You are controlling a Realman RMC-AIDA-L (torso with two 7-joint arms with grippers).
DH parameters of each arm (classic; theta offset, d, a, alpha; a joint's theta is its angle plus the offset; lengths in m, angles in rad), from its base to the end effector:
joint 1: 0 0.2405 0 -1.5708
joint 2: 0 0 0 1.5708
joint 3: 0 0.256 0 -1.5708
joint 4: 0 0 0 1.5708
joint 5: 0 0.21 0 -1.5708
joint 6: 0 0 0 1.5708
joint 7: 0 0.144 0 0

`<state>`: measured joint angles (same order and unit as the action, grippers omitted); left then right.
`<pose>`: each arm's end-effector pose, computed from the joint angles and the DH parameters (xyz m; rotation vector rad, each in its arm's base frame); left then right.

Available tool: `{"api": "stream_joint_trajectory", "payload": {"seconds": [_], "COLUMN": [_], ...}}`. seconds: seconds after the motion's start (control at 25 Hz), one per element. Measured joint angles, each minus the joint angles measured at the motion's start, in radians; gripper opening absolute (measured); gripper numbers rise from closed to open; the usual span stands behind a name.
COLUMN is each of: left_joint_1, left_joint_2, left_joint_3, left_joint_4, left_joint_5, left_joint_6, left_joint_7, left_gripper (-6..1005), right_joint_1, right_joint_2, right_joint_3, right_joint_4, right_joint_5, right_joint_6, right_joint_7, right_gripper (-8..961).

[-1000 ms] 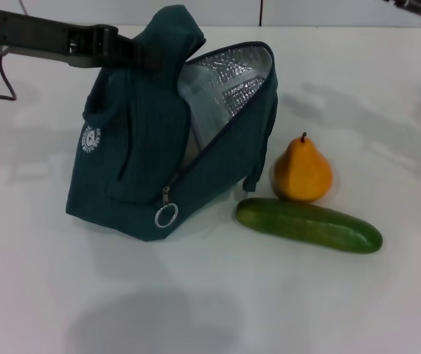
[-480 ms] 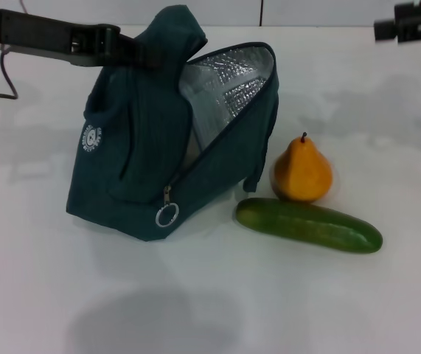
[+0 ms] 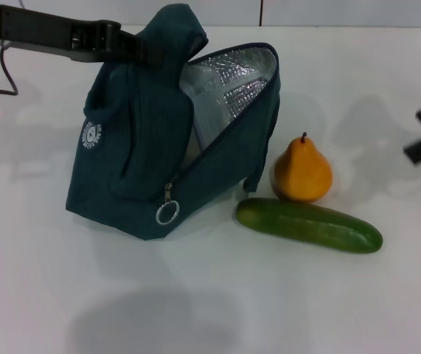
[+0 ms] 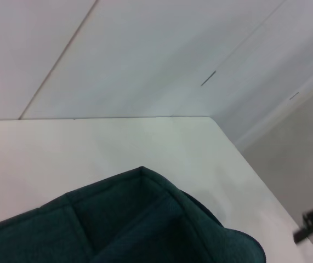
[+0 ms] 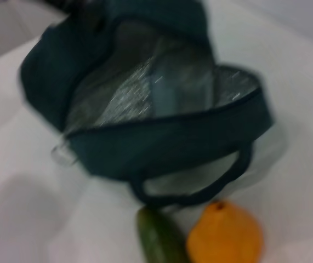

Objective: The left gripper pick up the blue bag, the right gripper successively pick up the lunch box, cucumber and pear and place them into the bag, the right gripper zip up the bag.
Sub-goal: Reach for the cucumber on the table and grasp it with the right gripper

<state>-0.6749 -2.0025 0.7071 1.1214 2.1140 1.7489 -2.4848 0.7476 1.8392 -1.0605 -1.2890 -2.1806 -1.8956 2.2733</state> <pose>-0.1806 0.3745 0.0934 -2.5772 -1.4107 -0.5579 0.1425 0.3683 0.1105 -2.9218 0.6778 -0.1757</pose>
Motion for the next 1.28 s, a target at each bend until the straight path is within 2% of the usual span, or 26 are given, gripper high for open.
{"api": "stream_joint_trajectory", "payload": {"seconds": [0.16,0.36,0.48,0.76,0.84,0.92,1.28], "left_joint_1": [0.000,0.000,0.000,-0.001,-0.001,-0.001,-0.005], "left_joint_2": [-0.002,-0.005,-0.005,-0.005,-0.005,-0.005,-0.005], "left_joint_3": [0.000,0.000,0.000,0.000,0.000,0.000,0.002], "left_joint_4": [0.000,0.000,-0.001,-0.002,-0.003,-0.004,-0.005], "left_joint_5": [-0.001,-0.002,-0.002,-0.004,-0.004,-0.004,-0.003], "left_joint_6": [0.000,0.000,-0.002,-0.002,-0.002,-0.002,-0.002], "left_joint_7": [0.000,0.000,0.000,0.001,0.002,0.003,0.009], "left_gripper": [39,39,39,39,39,39,40], "right_joint_1": [0.013,0.029,0.045,0.076,0.074,0.067,0.075], "right_joint_2": [0.019,0.044,0.075,0.154,0.169,0.176,0.181], "right_joint_3": [-0.030,-0.102,-0.125,-0.190,-0.202,-0.238,-0.290], "right_joint_4": [-0.007,0.011,0.048,0.128,0.134,0.147,0.258], "right_joint_5": [-0.011,-0.054,-0.099,-0.228,-0.247,-0.252,-0.225], "right_joint_6": [-0.078,-0.060,-0.035,0.047,0.085,0.148,0.267], "right_joint_7": [-0.027,-0.058,-0.098,-0.199,-0.225,-0.237,-0.245], "right_gripper": [781,813,859,860,860,860,858]}}
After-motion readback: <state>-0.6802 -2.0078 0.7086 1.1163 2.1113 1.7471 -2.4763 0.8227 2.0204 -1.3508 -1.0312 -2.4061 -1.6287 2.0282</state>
